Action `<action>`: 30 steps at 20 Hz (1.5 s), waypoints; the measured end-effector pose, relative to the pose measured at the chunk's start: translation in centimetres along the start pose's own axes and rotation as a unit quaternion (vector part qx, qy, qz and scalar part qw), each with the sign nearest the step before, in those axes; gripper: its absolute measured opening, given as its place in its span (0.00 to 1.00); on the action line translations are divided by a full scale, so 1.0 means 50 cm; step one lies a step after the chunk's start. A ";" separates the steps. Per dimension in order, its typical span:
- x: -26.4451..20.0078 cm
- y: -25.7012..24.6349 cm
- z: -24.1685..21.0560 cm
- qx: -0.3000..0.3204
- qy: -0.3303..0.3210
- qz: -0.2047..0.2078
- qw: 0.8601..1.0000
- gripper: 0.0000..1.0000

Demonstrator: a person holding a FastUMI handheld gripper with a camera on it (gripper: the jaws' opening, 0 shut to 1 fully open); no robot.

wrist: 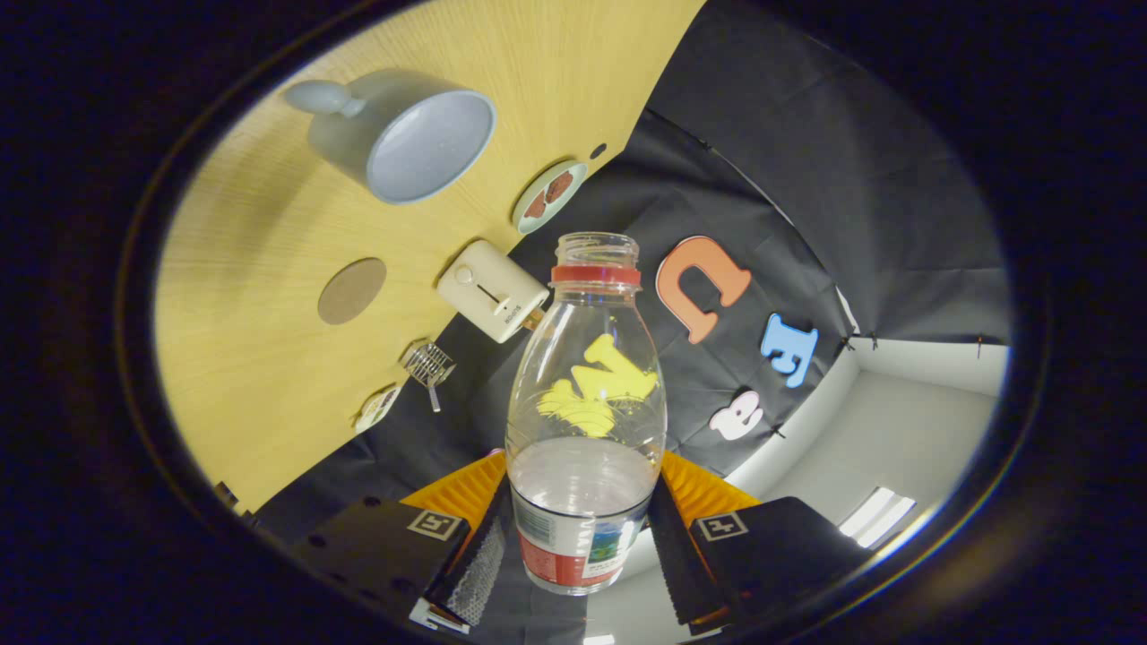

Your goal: Take the bottle from table, then pour the juice into the cup, finally place the bottle on the coaster

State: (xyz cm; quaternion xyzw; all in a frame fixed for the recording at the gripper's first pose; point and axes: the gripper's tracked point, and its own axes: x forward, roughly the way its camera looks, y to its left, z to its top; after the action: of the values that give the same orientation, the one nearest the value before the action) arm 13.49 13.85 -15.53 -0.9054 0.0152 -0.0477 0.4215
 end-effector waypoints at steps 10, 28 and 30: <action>-0.023 0.000 0.011 0.159 0.002 -0.006 0.987 0.80; -0.014 -0.037 -0.089 0.591 0.028 0.014 0.806 0.81; 0.001 -0.031 -0.085 0.638 0.024 0.031 0.769 0.81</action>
State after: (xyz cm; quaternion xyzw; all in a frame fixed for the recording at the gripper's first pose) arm 13.08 11.60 -11.63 -0.4258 0.0194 -0.0546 0.9030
